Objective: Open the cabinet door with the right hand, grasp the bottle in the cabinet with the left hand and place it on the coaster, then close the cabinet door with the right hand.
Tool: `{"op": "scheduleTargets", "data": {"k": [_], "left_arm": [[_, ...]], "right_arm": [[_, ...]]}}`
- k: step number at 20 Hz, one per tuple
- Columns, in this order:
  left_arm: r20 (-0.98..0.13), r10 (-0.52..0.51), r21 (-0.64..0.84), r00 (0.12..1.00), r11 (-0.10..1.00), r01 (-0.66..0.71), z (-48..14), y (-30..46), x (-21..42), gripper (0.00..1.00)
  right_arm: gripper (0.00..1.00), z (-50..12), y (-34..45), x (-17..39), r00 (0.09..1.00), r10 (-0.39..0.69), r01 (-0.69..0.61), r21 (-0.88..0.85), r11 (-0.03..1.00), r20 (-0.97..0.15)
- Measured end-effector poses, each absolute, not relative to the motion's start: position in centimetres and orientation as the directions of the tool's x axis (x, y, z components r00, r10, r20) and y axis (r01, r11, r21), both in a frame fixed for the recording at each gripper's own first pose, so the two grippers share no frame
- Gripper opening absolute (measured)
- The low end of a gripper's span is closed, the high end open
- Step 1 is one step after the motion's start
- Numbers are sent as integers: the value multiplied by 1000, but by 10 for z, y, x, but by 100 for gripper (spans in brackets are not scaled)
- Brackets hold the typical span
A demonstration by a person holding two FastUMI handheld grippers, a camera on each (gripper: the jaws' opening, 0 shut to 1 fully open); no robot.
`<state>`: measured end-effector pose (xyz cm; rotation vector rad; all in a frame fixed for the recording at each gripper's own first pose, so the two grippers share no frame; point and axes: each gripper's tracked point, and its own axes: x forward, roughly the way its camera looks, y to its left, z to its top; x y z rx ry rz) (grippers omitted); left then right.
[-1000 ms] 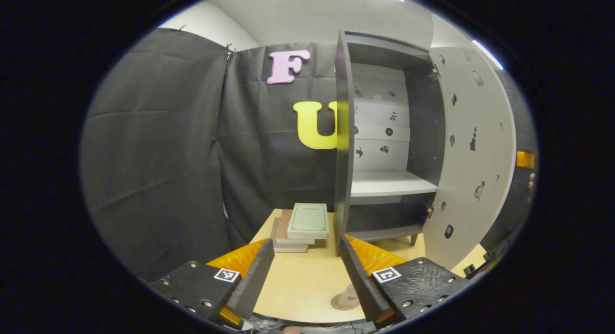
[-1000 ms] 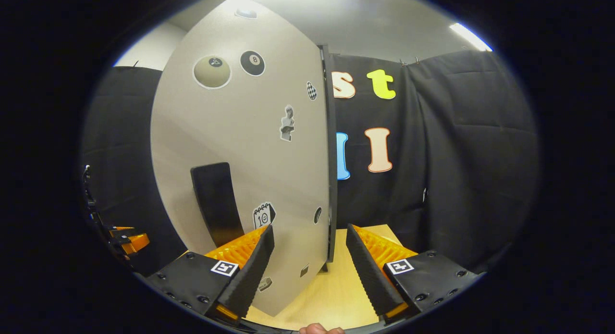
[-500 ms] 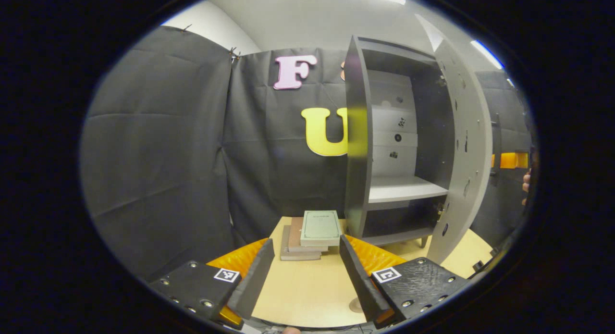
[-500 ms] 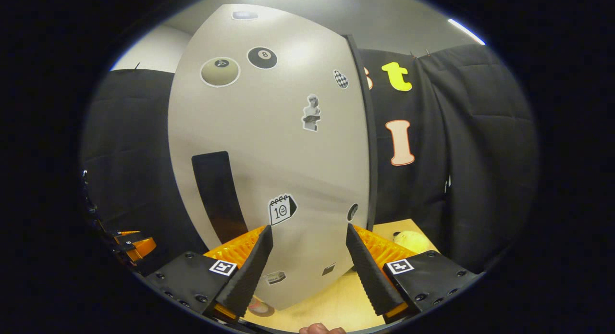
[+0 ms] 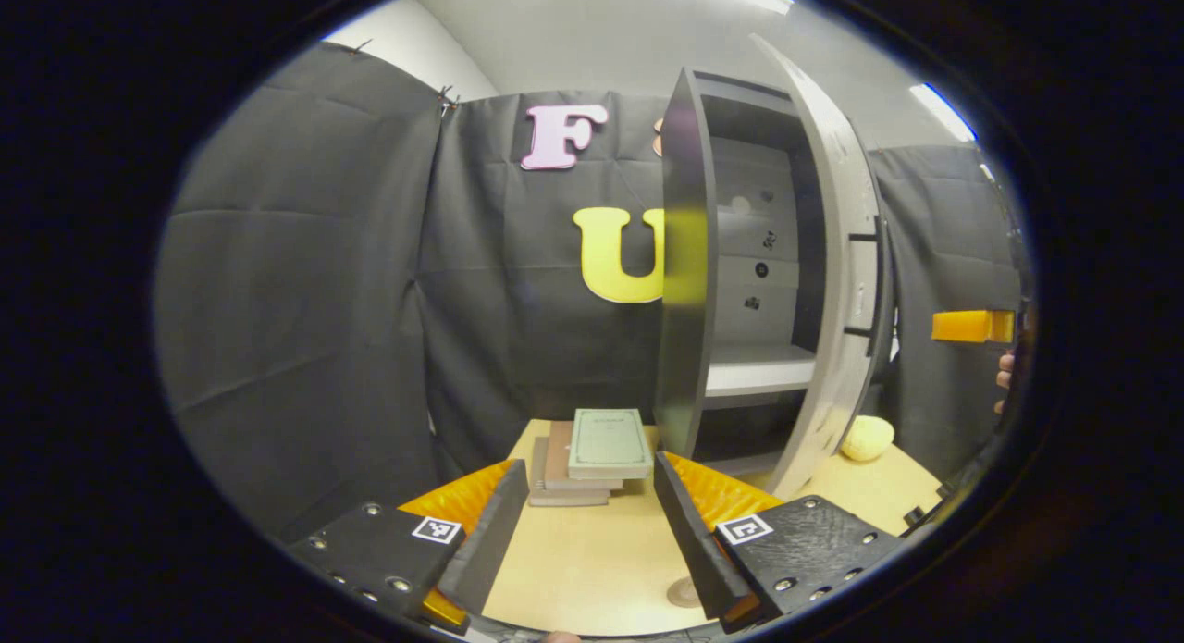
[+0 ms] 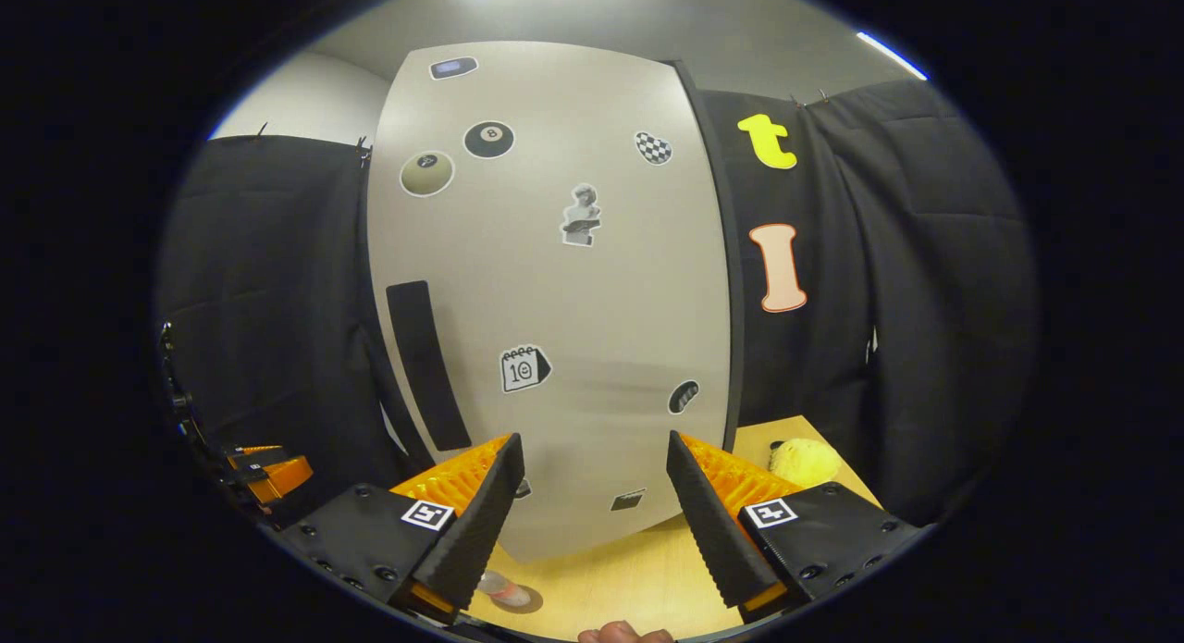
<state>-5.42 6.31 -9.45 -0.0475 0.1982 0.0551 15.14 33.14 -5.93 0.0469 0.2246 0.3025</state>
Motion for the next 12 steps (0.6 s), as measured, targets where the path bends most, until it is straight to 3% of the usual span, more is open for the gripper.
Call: {"op": "scheduleTargets", "data": {"k": [9,12], "left_arm": [[-59,-30,-115,998,993,23,-41,-3,-23,83],[-48,-2,-103,999,995,-3,-29,-19,-23,82]], "right_arm": [[98,-49,268,173,952,246,-237,69,969,-184],[98,-46,257,175,940,289,-283,58,957,-179]]}}
